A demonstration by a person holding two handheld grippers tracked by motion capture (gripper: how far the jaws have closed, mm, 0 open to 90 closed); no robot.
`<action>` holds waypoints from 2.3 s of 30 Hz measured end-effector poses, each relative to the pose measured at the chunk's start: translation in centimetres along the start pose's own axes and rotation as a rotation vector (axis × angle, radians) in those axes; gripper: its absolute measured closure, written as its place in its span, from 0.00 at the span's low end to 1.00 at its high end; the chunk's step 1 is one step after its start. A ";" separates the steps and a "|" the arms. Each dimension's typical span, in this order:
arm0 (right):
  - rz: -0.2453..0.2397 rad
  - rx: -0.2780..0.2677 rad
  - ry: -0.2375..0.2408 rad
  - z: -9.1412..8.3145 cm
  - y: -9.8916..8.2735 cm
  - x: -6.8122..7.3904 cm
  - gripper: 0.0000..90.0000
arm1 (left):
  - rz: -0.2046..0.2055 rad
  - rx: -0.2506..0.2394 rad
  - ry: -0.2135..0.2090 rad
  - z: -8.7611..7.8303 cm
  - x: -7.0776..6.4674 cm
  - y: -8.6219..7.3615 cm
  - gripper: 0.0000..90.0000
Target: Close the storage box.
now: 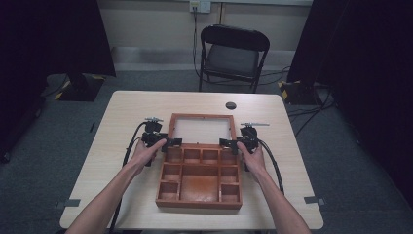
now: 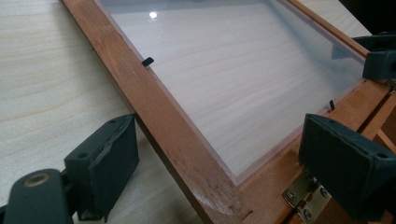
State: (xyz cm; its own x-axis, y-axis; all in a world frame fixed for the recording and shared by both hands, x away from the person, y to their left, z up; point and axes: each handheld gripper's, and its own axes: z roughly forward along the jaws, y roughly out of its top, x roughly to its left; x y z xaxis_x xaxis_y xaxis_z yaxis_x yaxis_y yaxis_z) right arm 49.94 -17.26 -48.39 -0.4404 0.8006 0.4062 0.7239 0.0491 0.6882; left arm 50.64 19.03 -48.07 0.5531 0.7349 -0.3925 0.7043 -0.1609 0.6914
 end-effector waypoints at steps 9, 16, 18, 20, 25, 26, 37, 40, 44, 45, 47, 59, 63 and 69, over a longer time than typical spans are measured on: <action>-0.049 -0.036 -0.023 -0.6 0.3 0.3 0.24 | 0.054 -0.026 0.038 -0.6 -0.4 0.2 0.20; -0.058 -0.045 -0.031 -0.8 0.3 0.4 0.27 | 0.033 -0.028 0.008 -0.5 -0.1 0.2 0.20; -0.070 -0.059 -0.038 -1.0 0.4 0.4 0.30 | 0.032 -0.032 0.006 -0.4 -0.3 0.2 0.21; -0.078 -0.065 -0.042 -1.1 0.4 0.5 0.31 | 0.053 -0.030 0.021 -0.5 -0.5 0.3 0.21; -0.094 -0.084 -0.049 -1.3 0.5 0.6 0.34 | 0.070 -0.034 0.028 -0.8 -0.6 0.4 0.23; -0.094 -0.089 -0.052 -1.4 0.5 0.6 0.35 | 0.074 -0.040 0.036 -0.8 -0.7 0.5 0.25; -0.110 -0.140 -0.039 -2.5 0.9 0.9 0.40 | 0.097 -0.087 0.039 -1.8 -1.0 0.9 0.35; -0.113 -0.159 -0.039 -2.8 1.1 1.0 0.42 | 0.099 -0.102 0.035 -2.1 -1.1 1.0 0.36; -0.114 -0.172 -0.028 -3.1 1.2 1.2 0.42 | 0.104 -0.110 0.029 -2.3 -1.2 1.1 0.36; -0.116 -0.176 -0.026 -3.2 1.2 1.2 0.42 | 0.104 -0.114 0.026 -2.3 -1.3 1.2 0.36; -0.121 -0.181 -0.025 -3.4 1.3 1.3 0.43 | 0.101 -0.124 0.022 -2.4 -1.3 1.2 0.36; -0.146 -0.224 -0.001 -4.7 1.9 1.9 0.44 | 0.136 -0.145 -0.004 -3.5 -2.0 1.7 0.35; -0.170 -0.233 0.011 -5.1 2.0 2.0 0.44 | 0.134 -0.155 -0.013 -3.8 -2.0 1.8 0.37; -0.177 -0.248 0.029 -5.6 2.2 2.0 0.47 | 0.142 -0.176 -0.029 -4.0 -2.0 1.9 0.39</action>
State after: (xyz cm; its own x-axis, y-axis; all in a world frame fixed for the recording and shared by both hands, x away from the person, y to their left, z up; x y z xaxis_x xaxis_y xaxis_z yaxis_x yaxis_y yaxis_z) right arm 47.67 -18.93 -42.75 -0.5656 0.7752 0.2816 0.4845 0.0361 0.8740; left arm 49.09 19.89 -43.49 0.6554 0.6934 -0.2994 0.5316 -0.1419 0.8350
